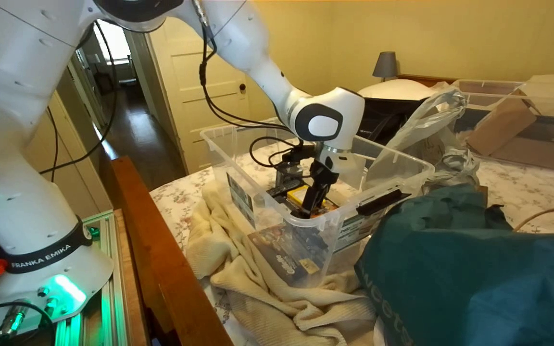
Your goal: Remove the black remote from the storage dish
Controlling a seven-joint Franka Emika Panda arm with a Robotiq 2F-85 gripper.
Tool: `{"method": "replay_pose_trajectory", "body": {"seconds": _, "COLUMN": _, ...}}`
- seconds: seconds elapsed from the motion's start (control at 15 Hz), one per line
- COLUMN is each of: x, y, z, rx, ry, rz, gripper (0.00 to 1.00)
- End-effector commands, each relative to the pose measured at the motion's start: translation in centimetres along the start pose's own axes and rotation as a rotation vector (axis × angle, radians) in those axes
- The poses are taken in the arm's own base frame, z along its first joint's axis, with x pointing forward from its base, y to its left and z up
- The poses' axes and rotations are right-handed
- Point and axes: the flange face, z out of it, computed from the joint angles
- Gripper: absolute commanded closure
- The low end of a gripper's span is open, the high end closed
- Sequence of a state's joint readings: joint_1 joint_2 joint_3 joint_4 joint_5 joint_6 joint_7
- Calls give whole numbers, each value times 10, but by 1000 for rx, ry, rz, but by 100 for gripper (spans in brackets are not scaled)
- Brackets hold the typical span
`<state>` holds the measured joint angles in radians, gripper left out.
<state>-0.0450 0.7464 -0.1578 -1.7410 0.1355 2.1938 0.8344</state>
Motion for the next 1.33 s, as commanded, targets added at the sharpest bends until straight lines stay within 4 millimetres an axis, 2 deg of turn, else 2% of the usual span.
{"method": "replay_pose_trajectory", "body": {"seconds": 0.0, "x": 9, "y": -17, "z": 13, "rx": -64, "ry": -8, "rz": 6, "gripper": 0}}
{"method": "replay_pose_trajectory", "body": {"seconds": 0.33, "x": 18, "y": -23, "z": 32, "rx": -115, "ry": -39, "rz": 23, "gripper": 1}}
{"method": "replay_pose_trajectory", "body": {"seconds": 0.4, "x": 20, "y": -24, "z": 35, "rx": -122, "ry": -46, "rz": 24, "gripper": 16}}
{"method": "replay_pose_trajectory", "body": {"seconds": 0.47, "x": 21, "y": -25, "z": 37, "rx": -131, "ry": -51, "rz": 27, "gripper": 25}}
{"method": "replay_pose_trajectory", "body": {"seconds": 0.6, "x": 23, "y": -26, "z": 38, "rx": -152, "ry": -60, "rz": 32, "gripper": 36}}
{"method": "replay_pose_trajectory", "body": {"seconds": 1.2, "x": 28, "y": -30, "z": 34, "rx": -177, "ry": -89, "rz": 33, "gripper": 98}}
{"method": "replay_pose_trajectory", "body": {"seconds": 1.27, "x": 29, "y": -31, "z": 34, "rx": -173, "ry": -86, "rz": 33, "gripper": 100}}
